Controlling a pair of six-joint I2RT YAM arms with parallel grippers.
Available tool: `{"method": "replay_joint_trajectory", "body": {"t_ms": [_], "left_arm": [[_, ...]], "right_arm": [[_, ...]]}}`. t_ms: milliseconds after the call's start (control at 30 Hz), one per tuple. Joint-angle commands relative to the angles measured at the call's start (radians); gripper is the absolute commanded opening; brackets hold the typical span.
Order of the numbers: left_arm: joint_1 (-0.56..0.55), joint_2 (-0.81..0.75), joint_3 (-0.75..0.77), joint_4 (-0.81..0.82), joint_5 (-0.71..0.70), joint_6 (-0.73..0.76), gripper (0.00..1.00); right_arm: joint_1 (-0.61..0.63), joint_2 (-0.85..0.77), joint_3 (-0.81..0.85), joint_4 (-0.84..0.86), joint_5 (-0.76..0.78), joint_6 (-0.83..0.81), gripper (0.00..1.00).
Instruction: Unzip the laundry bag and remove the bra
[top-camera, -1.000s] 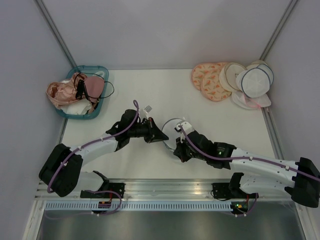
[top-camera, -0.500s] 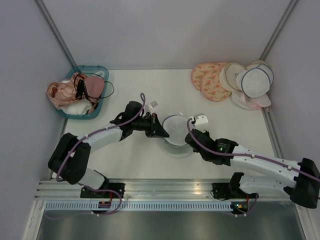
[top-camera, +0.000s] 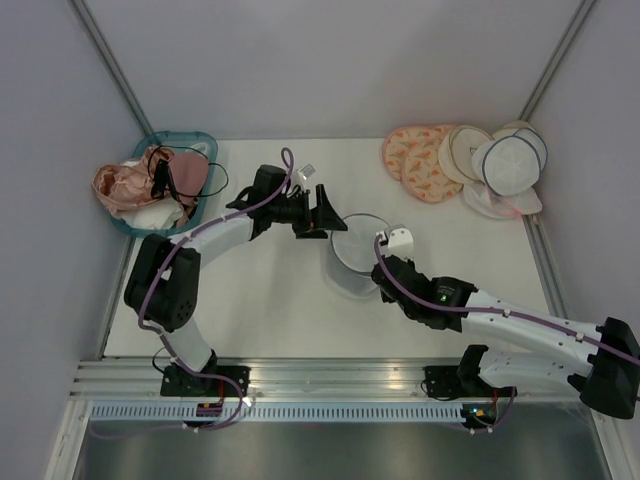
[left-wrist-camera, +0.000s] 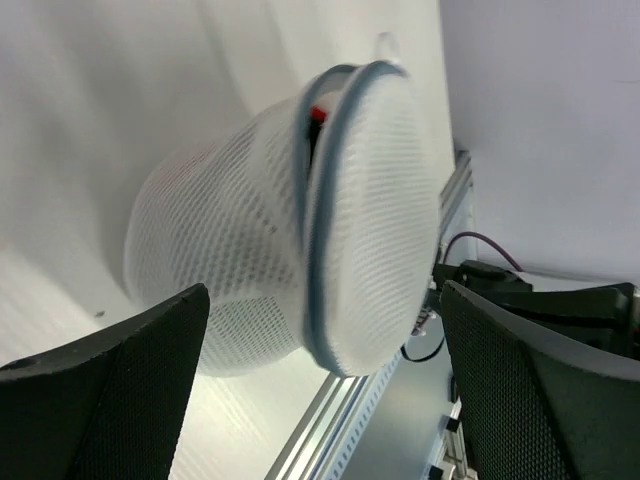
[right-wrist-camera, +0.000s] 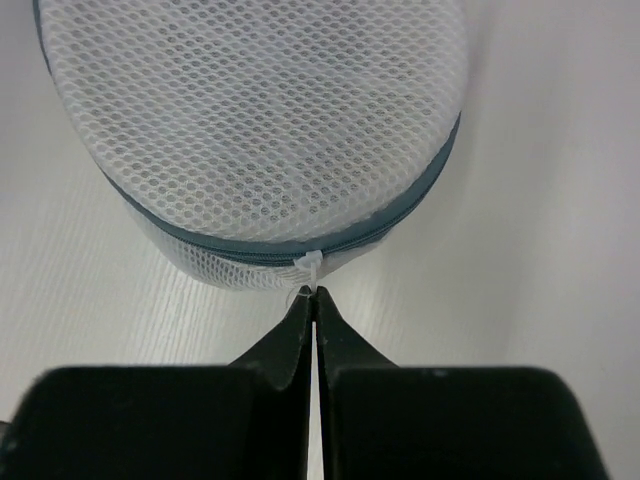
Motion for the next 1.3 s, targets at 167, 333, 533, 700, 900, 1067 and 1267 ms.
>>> {"method": "replay_joint_trajectory", "body": {"t_ms": [167, 333, 533, 700, 900, 1067, 1267], "left_arm": [[-0.023, -0.349, -0.372, 0.114, -0.163, -0.161, 1.0], [-0.069, -0.491, -0.518, 0.217, -0.129, -0.313, 1.0], [-0.113, -0.491, -0.592, 0.343, -0.136, -0.41, 1.0], [-0.147, -0.393, -0.588, 0.484, -0.111, -0.442, 0.78], [-0.149, -0.283, -0.566, 0.566, -0.073, -0.473, 0.02], [-0.143, -0.311, -0.541, 0.482, -0.099, -0.427, 0.02], [-0.097, -0.374, -0.53, 0.38, -0.12, -0.378, 0.02]], "right_arm": [[-0.006, -0.03, -0.07, 0.281, -0.518, -0.079, 0.01], [-0.006, 0.016, -0.089, 0.44, -0.725, -0.065, 0.0], [-0.007, 0.045, -0.086, 0.495, -0.757, -0.053, 0.0], [-0.006, 0.039, -0.089, 0.486, -0.75, -0.056, 0.0], [-0.006, 0.012, -0.09, 0.437, -0.725, -0.062, 0.0], [-0.006, -0.008, -0.072, 0.314, -0.649, -0.068, 0.01], [-0.001, -0.03, -0.035, 0.043, -0.387, -0.001, 0.0]]}}
